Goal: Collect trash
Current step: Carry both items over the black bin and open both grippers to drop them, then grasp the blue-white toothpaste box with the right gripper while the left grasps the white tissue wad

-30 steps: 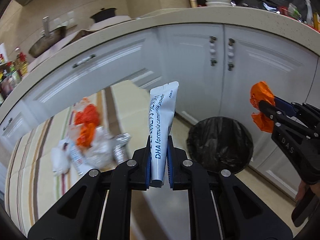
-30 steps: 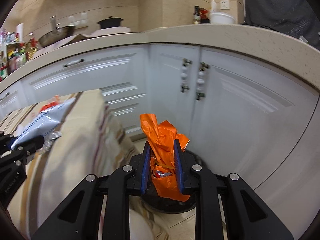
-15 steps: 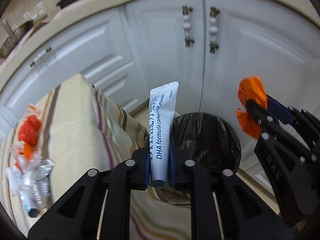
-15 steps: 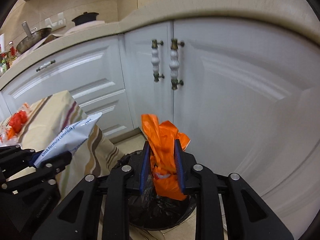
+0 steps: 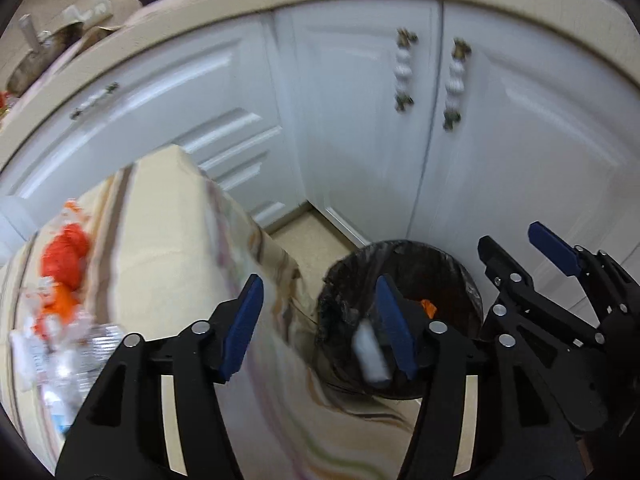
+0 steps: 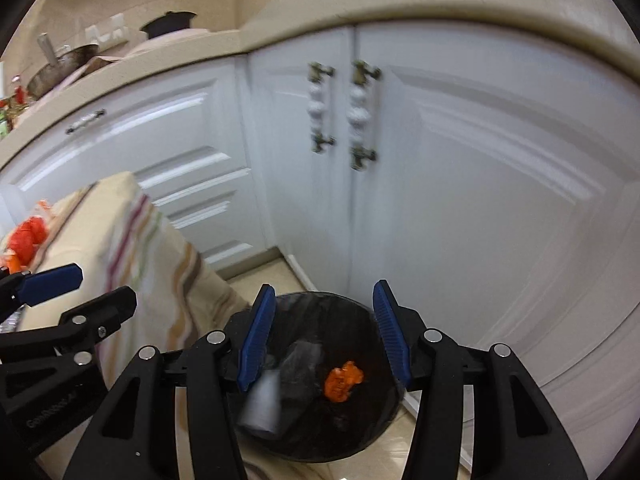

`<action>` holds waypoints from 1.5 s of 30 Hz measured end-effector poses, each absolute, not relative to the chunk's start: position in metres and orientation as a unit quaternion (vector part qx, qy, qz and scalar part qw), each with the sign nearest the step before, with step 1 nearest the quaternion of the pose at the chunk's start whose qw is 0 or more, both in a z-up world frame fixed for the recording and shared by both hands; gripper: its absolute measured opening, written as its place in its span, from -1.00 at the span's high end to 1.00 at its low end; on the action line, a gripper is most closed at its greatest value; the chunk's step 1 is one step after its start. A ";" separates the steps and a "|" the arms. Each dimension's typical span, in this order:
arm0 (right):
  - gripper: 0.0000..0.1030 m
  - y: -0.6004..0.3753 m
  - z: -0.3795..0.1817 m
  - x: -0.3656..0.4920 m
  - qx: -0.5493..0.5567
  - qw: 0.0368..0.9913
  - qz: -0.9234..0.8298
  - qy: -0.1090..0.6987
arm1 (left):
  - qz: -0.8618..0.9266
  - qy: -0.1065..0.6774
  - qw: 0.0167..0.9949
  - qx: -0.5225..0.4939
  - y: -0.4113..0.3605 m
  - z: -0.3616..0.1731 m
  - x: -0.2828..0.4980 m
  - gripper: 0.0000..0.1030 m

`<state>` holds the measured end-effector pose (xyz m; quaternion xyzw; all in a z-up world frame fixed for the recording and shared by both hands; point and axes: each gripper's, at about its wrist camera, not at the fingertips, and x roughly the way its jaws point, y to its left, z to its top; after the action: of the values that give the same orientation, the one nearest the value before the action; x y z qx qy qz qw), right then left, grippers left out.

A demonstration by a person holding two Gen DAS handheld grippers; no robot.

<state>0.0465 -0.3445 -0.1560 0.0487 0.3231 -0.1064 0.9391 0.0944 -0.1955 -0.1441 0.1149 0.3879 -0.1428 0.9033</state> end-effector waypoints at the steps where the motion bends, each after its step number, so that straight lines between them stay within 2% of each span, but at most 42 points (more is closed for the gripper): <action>1: 0.01 -0.335 -0.150 0.044 0.047 0.941 -0.098 0.319 | -0.140 0.383 0.906 0.113 -0.186 -0.139 0.091 -0.15; 7: -0.03 -0.273 -0.115 0.028 0.041 0.955 -0.032 0.291 | -0.082 0.352 0.927 0.103 -0.106 -0.107 0.069 -0.29; 19: -0.03 -0.141 -0.095 0.009 0.011 0.953 0.106 0.283 | 0.086 0.377 0.919 0.075 0.069 -0.109 0.046 -0.30; 24: -0.03 -0.101 -0.100 0.004 -0.010 0.943 0.147 0.297 | 0.119 0.389 0.912 0.058 0.112 -0.117 0.041 -0.30; 31: -0.03 -0.060 -0.110 0.008 -0.047 0.925 0.189 0.327 | 0.127 0.395 0.909 0.045 0.135 -0.126 0.037 -0.30; 43: 0.25 -0.036 -0.131 0.013 -0.082 0.902 0.206 0.370 | 0.127 0.405 0.904 0.041 0.140 -0.136 0.040 -0.30; 45: 0.46 -0.035 -0.135 0.015 -0.085 0.899 0.207 0.377 | 0.129 0.407 0.903 0.041 0.140 -0.138 0.040 -0.30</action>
<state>0.0149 -0.0348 -0.1346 -0.0851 0.3766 0.2066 0.8990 0.0403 0.1404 -0.1377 0.0414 0.4068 0.1287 0.9035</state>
